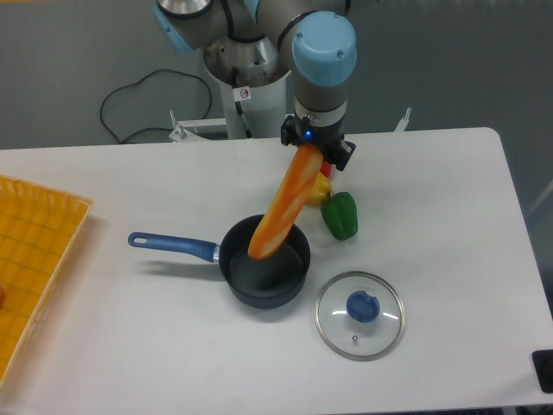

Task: Place the long bread in the pot

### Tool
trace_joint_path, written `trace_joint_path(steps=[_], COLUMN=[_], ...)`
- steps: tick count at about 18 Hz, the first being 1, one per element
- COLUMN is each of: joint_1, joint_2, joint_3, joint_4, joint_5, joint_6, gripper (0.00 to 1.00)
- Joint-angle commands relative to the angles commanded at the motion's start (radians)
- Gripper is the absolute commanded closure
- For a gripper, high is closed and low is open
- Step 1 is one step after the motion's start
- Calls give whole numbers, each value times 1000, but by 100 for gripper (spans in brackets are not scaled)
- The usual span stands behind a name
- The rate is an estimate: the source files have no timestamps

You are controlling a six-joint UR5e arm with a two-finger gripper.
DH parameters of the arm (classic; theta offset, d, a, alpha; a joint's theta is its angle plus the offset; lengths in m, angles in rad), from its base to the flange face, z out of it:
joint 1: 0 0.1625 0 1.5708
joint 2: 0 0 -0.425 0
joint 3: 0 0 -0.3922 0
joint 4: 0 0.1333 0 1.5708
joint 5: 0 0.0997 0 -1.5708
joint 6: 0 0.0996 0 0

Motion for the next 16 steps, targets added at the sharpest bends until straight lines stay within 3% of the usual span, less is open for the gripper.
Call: trace_joint_path(steps=[7,12,16], joint_1=[-23,-52,-74], joint_2=[-69,-121,-147], joint_3=[8,12,20], joint_4=[9,74,86], joint_5=[0,2,6], joint_6=[-40,-97,-117], gripper=[96,96,85])
